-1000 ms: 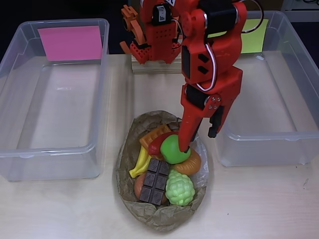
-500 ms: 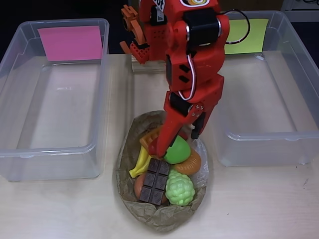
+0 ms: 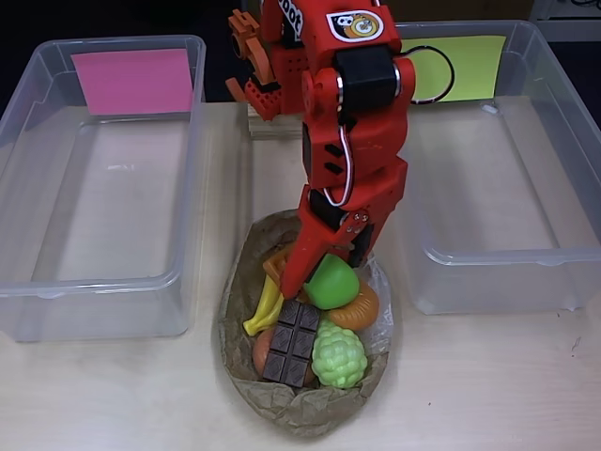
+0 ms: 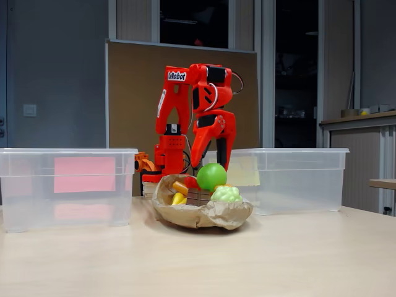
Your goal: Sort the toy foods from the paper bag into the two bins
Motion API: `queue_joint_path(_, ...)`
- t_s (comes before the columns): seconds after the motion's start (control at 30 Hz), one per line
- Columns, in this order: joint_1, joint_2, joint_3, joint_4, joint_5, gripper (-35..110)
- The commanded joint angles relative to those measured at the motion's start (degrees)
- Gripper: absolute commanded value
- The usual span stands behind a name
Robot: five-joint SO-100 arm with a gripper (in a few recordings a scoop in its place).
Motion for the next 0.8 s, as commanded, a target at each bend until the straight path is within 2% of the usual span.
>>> queue_joint_path(0.0, -1.32, 2.02, 1.14, -0.44, 1.41, 41)
queue_joint_path(0.47, -1.58, -1.14, -0.53, -1.67, 1.14, 18)
queue_joint_path(0.77, -0.35, 1.49, -2.55, 2.2, 0.79, 15)
